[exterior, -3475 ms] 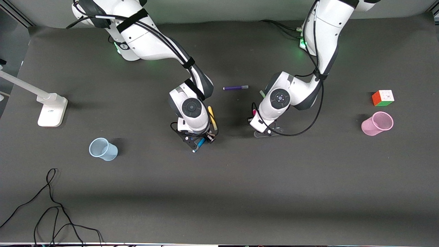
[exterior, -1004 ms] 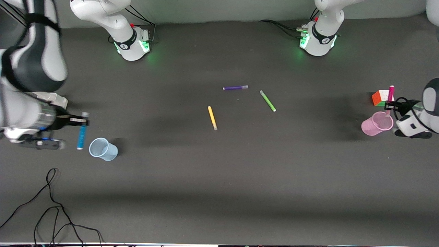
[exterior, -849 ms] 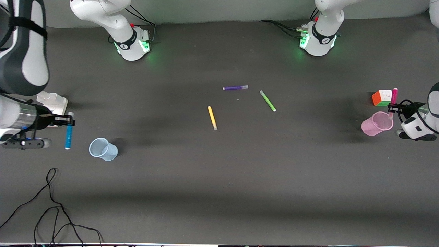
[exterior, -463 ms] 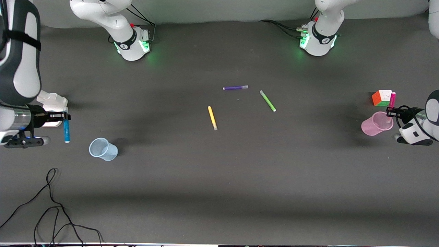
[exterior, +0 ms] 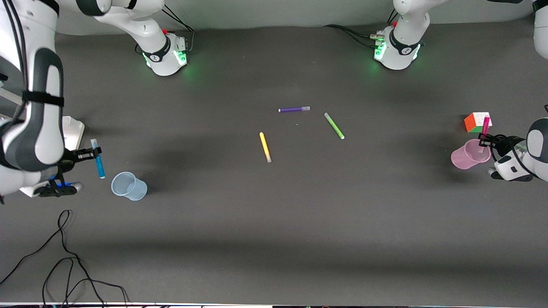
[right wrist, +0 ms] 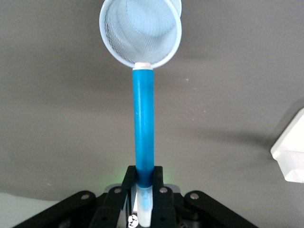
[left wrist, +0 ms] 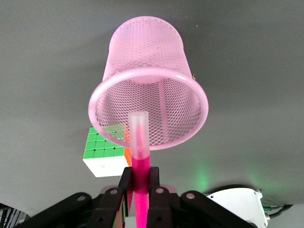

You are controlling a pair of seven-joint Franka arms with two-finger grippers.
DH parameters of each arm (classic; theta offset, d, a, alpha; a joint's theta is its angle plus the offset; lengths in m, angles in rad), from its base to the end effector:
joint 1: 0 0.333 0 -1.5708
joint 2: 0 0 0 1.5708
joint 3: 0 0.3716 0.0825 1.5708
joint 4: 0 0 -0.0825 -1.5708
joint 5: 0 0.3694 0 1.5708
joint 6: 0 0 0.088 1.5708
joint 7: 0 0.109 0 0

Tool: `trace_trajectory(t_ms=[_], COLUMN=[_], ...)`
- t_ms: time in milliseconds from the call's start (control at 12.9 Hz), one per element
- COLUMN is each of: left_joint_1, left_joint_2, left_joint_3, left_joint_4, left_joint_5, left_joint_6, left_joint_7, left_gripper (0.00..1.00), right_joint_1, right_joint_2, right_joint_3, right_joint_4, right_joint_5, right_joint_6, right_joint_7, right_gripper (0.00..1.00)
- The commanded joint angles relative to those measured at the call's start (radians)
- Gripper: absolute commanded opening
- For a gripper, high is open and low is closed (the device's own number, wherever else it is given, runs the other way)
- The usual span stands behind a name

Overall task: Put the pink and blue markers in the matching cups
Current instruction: 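Lower the blue marker into the blue cup while the left gripper drops pink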

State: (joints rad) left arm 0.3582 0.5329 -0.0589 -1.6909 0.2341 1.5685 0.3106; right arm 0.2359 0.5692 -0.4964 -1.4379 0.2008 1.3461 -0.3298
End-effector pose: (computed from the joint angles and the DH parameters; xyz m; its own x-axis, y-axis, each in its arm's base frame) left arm 0.5725 0.2078 0.3143 0.7745 -0.0853 -0.6268 -0.0788 -0.9962 0.0382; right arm 0.6363 -0.0766 0.4095 0.8324 0.0681 -0.5500 0.0075 -0.9937 -0.1117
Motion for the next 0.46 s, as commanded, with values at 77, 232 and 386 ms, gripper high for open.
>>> trace_trajectory(t_ms=[77,232,386], left_joint_1=[0.010,0.010,0.008], left_joint_2=[0.033,0.038,0.047], left_joint_3=[-0.012,-0.012,-0.013], left_joint_4=[0.027,0.025,0.027], left_joint_5=[-0.001,-0.004,-0.006], left_joint_6=[-0.024,-0.024,-0.022], left_joint_7=[0.010,0.002,0.001], left_gripper=[0.00,0.00,0.00], right_joint_1=[-0.035,-0.035,-0.036], right_joint_2=[0.144,0.187,0.208], right_joint_3=[0.006,0.006,0.007], right_joint_4=[0.126,0.146,0.151], right_joint_5=[0.098,0.117,0.126], right_joint_6=[-0.054,-0.056,-0.056], right_joint_7=[-0.041,-0.041,-0.041], right_gripper=[0.01,0.01,0.01])
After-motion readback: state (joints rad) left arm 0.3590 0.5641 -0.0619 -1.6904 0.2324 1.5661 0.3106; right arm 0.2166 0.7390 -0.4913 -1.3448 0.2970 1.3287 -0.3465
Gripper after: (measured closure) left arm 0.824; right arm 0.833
